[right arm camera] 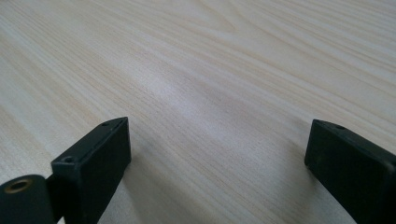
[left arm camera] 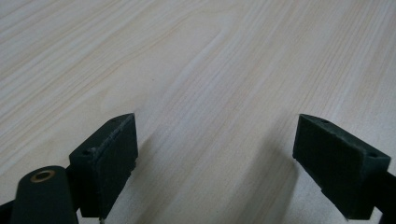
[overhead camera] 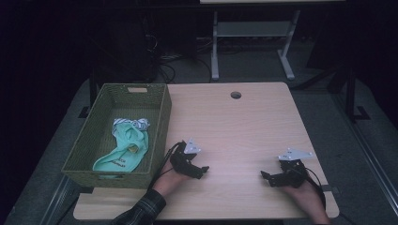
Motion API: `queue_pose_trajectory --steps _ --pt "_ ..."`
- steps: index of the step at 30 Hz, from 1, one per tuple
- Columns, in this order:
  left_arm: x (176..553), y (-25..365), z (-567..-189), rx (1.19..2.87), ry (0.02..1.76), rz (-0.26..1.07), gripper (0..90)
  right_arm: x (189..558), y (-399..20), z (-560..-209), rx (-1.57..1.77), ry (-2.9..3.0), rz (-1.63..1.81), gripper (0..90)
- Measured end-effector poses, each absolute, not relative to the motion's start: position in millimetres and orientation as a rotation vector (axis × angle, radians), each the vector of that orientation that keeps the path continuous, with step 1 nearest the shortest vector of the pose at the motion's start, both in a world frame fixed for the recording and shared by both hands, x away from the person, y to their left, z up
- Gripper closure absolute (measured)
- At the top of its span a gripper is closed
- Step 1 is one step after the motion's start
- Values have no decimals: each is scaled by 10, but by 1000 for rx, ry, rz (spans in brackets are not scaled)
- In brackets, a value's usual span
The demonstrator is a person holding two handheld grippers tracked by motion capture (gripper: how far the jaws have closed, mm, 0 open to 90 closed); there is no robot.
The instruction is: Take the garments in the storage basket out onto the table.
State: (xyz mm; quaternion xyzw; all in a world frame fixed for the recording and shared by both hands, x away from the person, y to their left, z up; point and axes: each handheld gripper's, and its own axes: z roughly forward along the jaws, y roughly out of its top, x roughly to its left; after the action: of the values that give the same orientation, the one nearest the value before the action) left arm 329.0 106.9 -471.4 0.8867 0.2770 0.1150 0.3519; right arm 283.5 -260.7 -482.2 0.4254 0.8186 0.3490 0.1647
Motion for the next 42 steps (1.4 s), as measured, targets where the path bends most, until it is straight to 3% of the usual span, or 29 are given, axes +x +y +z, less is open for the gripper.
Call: queue_pose_trajectory --steps 42 --pt "3297 1066 -4430 2288 705 290 132 2835 -2607 -4822 1214 2334 995 65"
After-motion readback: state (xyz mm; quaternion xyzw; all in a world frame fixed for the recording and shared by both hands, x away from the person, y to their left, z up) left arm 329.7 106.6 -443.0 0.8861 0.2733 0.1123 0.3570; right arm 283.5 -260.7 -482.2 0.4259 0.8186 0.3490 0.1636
